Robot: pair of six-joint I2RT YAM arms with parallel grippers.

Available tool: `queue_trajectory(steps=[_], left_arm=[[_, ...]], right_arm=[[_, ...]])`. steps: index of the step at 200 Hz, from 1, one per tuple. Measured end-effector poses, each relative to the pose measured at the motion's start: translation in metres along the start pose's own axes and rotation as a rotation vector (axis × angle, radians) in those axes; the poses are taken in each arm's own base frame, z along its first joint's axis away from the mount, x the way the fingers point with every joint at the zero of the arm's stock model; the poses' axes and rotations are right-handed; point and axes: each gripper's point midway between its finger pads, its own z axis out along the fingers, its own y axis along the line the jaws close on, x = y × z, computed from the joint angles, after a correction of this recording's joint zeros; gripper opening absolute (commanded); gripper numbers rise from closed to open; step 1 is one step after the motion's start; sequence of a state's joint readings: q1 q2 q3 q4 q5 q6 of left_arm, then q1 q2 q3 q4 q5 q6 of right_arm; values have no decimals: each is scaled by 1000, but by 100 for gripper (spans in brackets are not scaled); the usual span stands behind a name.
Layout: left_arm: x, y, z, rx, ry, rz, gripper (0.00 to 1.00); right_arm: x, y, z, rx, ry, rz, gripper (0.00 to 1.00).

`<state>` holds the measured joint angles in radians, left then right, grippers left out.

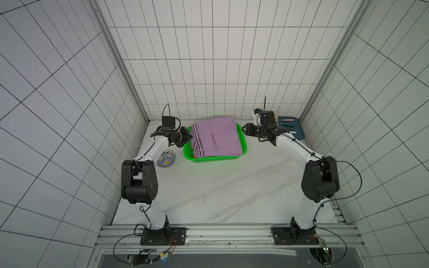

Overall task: Put the folded long pants in the basket
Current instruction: Place the long pant in the basket.

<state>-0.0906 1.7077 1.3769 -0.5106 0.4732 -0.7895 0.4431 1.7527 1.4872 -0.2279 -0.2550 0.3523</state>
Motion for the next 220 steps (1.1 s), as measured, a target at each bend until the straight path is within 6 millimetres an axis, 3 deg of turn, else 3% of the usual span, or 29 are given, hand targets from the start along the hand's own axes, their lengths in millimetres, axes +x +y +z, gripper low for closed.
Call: queue_trajectory(steps=[20,39,56,87,101,143,176,201,220], left_arm=[[27,-41,-19,59,-10,94,0],[40,-49,-21,88,-5,120,0],[42,-31,-5,53,18,91,0],[52,23,56,-32,145,8,0],[59,43,76,-44,197,-26,0],[55,47,76,65,220,-41,0],[54,43,66,81,215,-40,0],[45,32,40,56,162,-34,0],[30,12,20,73,110,-12,0]], right_arm=[[-4,33,-20,-54,-43,-43,39],[15,45,-10,-79,-11,-56,35],[46,43,14,-83,68,-47,31],[110,20,63,-56,231,0,26],[128,13,75,-58,252,16,24],[127,14,79,-81,202,33,21],[121,19,60,-58,183,24,24],[100,31,31,-36,139,-8,25],[69,41,17,-24,76,-37,24]])
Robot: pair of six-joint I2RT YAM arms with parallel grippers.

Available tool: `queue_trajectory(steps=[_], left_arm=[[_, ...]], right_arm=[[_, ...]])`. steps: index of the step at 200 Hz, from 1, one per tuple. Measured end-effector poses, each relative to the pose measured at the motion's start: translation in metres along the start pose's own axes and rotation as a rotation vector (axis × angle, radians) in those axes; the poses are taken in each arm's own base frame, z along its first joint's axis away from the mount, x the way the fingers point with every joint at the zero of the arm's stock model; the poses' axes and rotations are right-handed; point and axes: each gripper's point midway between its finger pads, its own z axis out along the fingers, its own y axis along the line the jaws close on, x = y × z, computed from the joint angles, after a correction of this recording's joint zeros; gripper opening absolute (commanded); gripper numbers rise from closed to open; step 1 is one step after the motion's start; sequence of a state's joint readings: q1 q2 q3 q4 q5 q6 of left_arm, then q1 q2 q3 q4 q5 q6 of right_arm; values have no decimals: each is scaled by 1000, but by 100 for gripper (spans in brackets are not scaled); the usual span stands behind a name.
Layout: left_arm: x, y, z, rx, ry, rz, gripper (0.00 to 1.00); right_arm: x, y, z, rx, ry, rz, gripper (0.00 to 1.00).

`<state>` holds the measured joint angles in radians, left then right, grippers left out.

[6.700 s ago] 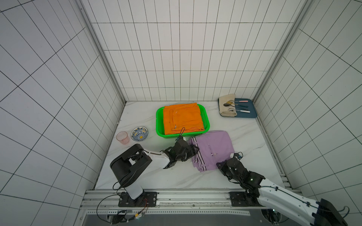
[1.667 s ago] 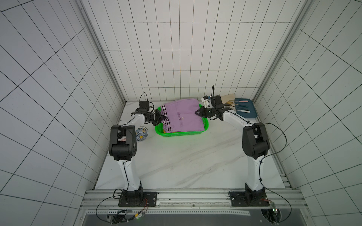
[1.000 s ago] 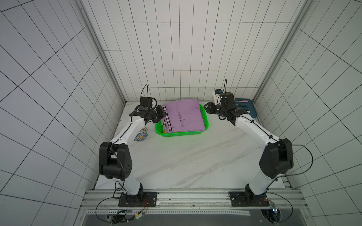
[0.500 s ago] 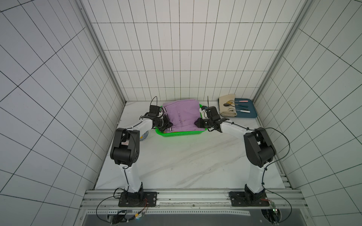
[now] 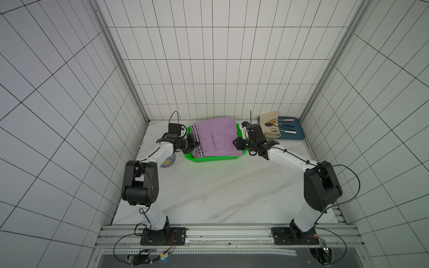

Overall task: Put the folded long pants in the basket
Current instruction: Place the long pant in the basket.

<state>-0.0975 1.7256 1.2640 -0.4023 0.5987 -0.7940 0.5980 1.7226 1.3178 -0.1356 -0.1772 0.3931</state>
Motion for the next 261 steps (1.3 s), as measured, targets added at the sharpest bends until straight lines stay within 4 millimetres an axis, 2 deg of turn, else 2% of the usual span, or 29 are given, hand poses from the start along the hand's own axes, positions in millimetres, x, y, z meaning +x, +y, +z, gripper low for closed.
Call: queue_trajectory(steps=[23,36,49,64,83,100,114,127,164,182,194,198,208,220,230,238,261], left_arm=[[-24,-33,-12,43,-53,41,0],[-41,-50,-12,63,-74,61,0],[-60,-63,-6,77,-89,80,0],[-81,-67,8,78,-101,95,0],[-99,-53,35,60,-89,87,0],[-104,-23,67,23,-52,51,0],[-105,-1,89,6,-19,25,0],[-107,7,100,18,7,14,0],[-113,6,98,51,24,7,0],[-113,6,98,53,25,8,0],[-111,5,95,53,18,14,0],[-109,5,93,51,14,14,7],[-105,5,85,38,-3,21,39],[-94,1,66,27,-20,21,62],[-82,-2,46,15,-39,23,73],[-71,-8,26,10,-60,25,78],[-42,-33,-46,25,-186,87,89]], right_arm=[[-47,5,-7,14,-97,-19,23],[-73,5,-3,19,-143,-27,23],[-95,1,10,29,-176,-37,22],[-107,-9,34,51,-185,-49,21],[-103,-27,75,90,-150,-54,19],[-74,-50,111,128,-75,-42,19],[-49,-65,131,151,-18,-28,19],[-42,-69,137,155,-7,-19,18],[-41,-69,134,148,-28,-11,18],[-41,-67,127,146,-35,-13,19],[-42,-66,120,148,-38,-17,25],[-42,-65,116,150,-38,-20,27],[-45,-63,104,156,-46,-25,36],[-51,-59,83,158,-69,-31,54],[-56,-53,60,156,-98,-49,71],[-63,-48,38,156,-138,-56,79],[-86,-32,-39,144,-310,-71,89]])
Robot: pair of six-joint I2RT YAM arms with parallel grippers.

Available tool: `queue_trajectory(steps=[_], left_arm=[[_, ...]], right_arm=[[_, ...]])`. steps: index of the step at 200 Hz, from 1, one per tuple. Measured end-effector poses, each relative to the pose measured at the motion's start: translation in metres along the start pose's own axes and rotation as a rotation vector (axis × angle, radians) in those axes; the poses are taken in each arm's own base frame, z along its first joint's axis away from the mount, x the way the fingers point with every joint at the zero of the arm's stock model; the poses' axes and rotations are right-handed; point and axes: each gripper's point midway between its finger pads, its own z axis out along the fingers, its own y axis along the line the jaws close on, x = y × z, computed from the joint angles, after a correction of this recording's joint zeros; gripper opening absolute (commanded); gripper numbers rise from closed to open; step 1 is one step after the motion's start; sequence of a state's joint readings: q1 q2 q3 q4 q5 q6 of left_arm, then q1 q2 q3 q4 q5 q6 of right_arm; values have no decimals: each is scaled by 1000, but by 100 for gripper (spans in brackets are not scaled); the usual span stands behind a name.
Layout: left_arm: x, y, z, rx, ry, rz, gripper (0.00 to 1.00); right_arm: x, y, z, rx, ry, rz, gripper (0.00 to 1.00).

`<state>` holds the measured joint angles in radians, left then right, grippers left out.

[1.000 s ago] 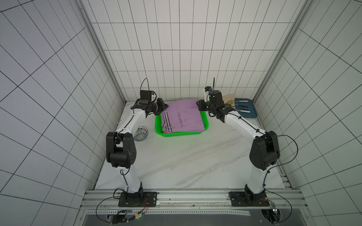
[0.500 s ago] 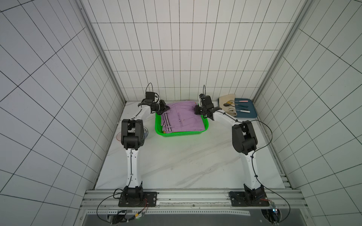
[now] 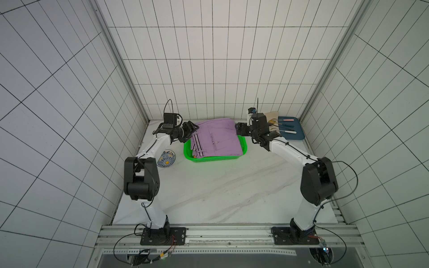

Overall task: Put the folded long pants in the basket
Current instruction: Reset both arms

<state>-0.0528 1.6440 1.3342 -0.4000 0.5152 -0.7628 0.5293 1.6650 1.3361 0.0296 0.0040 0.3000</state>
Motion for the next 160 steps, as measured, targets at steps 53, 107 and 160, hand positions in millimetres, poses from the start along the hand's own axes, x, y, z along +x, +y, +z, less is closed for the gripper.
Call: queue_trajectory(steps=[53,107,160], left_arm=[[20,-36,-173,94,-548,165,98],[69,162,-139,-305,-746,210,98],[33,180,-127,-474,-832,354,98]], right_arm=[[-39,-33,-98,164,-287,-68,99],[101,-162,-113,623,-100,-292,99],[160,-257,-117,894,78,-317,99]])
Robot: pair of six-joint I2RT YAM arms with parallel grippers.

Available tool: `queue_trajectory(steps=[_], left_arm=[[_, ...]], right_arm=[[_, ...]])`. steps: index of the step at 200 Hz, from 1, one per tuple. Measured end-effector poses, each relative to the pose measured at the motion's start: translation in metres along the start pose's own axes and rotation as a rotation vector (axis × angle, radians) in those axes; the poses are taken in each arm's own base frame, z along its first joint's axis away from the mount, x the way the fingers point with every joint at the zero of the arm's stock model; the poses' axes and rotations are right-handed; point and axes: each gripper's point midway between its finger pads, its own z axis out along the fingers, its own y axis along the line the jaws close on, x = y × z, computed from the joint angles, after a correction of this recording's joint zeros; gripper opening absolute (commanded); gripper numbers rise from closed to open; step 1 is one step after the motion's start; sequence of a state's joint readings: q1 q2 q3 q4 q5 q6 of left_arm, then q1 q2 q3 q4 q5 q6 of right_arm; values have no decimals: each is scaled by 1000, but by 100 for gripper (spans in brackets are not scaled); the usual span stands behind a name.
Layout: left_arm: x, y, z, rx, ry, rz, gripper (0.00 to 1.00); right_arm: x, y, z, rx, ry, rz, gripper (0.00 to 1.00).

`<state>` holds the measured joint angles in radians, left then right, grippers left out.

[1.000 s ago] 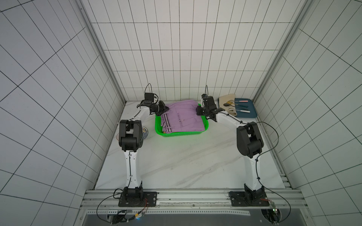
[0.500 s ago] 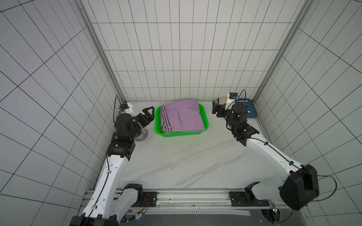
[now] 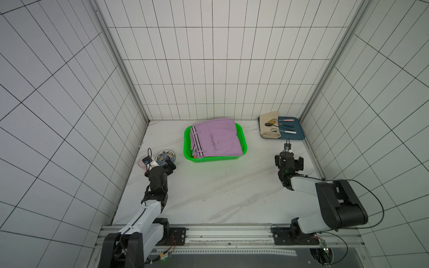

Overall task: Put the folded long pants in the basket
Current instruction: Reset both arms

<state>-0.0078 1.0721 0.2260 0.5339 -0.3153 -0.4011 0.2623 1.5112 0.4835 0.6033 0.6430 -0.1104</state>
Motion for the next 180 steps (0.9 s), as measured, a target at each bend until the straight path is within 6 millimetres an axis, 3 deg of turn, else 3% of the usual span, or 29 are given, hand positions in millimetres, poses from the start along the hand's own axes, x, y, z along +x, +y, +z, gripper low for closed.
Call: queue_trajectory(steps=[27,64,101,114,180], left_arm=[[27,8,25,-60,73,83,98],[-9,9,32,-88,-101,96,98],[27,1,50,-52,-21,222,97],[22,-8,53,-31,-31,236,97],[1,-24,70,-20,-44,244,98]], right_arm=[[-10,4,3,-6,-56,35,99],[-15,-24,15,-5,-80,181,99],[-8,-35,25,-57,-94,285,99],[0,-33,27,-81,-74,295,99],[-3,-24,25,-130,-97,308,99]])
